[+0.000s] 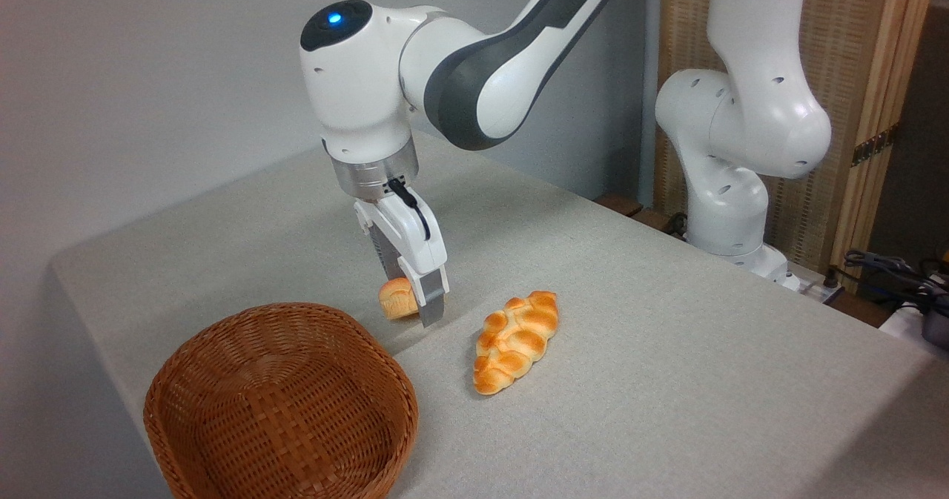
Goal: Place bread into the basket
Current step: 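Close the gripper on the round bun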
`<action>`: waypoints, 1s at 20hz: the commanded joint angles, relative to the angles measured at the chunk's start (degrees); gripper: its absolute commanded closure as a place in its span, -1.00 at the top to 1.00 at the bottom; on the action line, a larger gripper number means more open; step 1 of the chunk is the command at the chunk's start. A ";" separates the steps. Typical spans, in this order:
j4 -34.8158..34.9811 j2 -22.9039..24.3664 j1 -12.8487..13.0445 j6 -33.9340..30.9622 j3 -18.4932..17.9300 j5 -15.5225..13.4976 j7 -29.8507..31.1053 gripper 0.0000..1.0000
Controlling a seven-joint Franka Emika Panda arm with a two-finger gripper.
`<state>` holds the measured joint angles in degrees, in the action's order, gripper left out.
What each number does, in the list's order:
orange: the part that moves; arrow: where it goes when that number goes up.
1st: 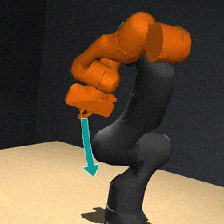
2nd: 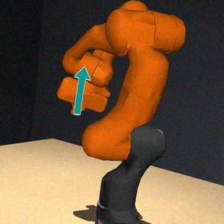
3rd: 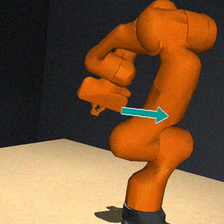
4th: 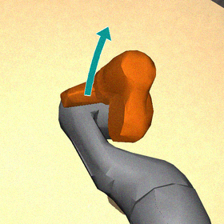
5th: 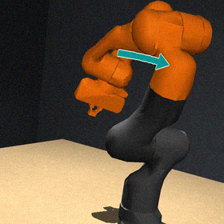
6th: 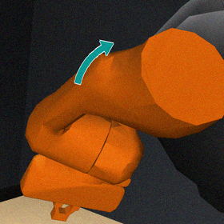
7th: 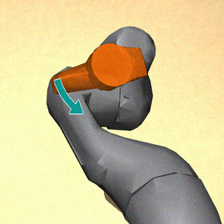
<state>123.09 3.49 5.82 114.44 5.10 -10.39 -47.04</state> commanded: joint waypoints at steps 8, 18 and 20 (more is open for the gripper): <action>0.40 -0.77 1.30 1.22 -0.27 -1.30 -0.95 -0.46; 0.40 -0.77 1.30 1.22 -0.27 -1.30 -1.12 -0.46; 0.40 -0.77 1.30 1.14 -0.27 -1.30 -1.12 -0.46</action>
<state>123.09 2.80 6.99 114.63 5.12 -10.57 -47.04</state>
